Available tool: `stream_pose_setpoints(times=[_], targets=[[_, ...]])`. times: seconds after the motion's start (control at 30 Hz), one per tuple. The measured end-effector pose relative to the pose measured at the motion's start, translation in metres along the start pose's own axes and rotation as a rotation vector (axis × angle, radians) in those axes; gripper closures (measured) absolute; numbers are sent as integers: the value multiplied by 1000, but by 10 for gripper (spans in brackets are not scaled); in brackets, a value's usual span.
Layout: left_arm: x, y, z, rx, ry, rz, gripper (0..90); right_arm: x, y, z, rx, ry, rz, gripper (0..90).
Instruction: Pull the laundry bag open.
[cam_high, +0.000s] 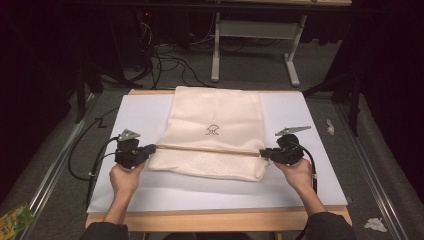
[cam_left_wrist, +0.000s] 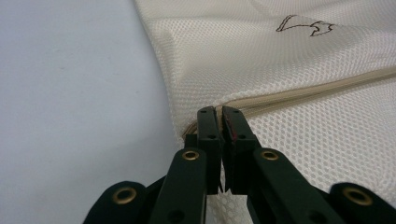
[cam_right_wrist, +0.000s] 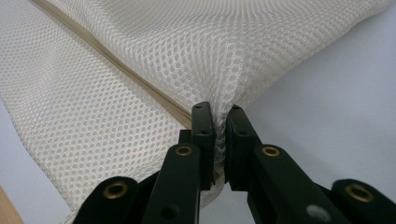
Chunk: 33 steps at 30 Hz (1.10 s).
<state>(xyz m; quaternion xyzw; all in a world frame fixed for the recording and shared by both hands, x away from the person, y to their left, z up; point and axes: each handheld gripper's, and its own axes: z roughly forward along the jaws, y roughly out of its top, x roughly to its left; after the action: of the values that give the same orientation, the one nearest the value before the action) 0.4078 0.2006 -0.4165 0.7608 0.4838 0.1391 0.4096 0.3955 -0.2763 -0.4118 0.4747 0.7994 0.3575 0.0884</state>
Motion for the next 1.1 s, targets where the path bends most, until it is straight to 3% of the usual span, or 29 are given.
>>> stream_pose_setpoints(times=[0.13, 0.23, 0.27, 0.3, 0.53, 0.7, 0.77, 0.83, 1.1], targets=[[0, -1, 0, 1, -2, 2, 873, -1, 0, 0, 0, 2, 2, 856], [1, -2, -1, 7, 25, 16, 873, -1, 1, 0, 7, -7, 1, 857], [2, -4, -1, 5, 11, 3, 873, -2, 1, 0, 10, -19, -13, 857], [4, -6, -2, 8, 2, -4, 873, -4, 2, 0, 8, -15, 3, 857], [4, -12, -2, 14, -5, -1, 873, -4, 5, 0, 18, -38, -10, 857], [0, -14, -2, 12, -15, -2, 873, -7, 5, -1, 18, -55, -11, 857], [-3, -16, 0, 18, -33, -23, 873, -6, 4, -1, 17, -77, -9, 856], [-8, -17, 2, 23, -35, -17, 872, -5, 4, -1, 26, -106, -14, 855], [-17, -21, 1, 34, -65, -6, 870, -3, 3, -4, 7, -111, -11, 845]])
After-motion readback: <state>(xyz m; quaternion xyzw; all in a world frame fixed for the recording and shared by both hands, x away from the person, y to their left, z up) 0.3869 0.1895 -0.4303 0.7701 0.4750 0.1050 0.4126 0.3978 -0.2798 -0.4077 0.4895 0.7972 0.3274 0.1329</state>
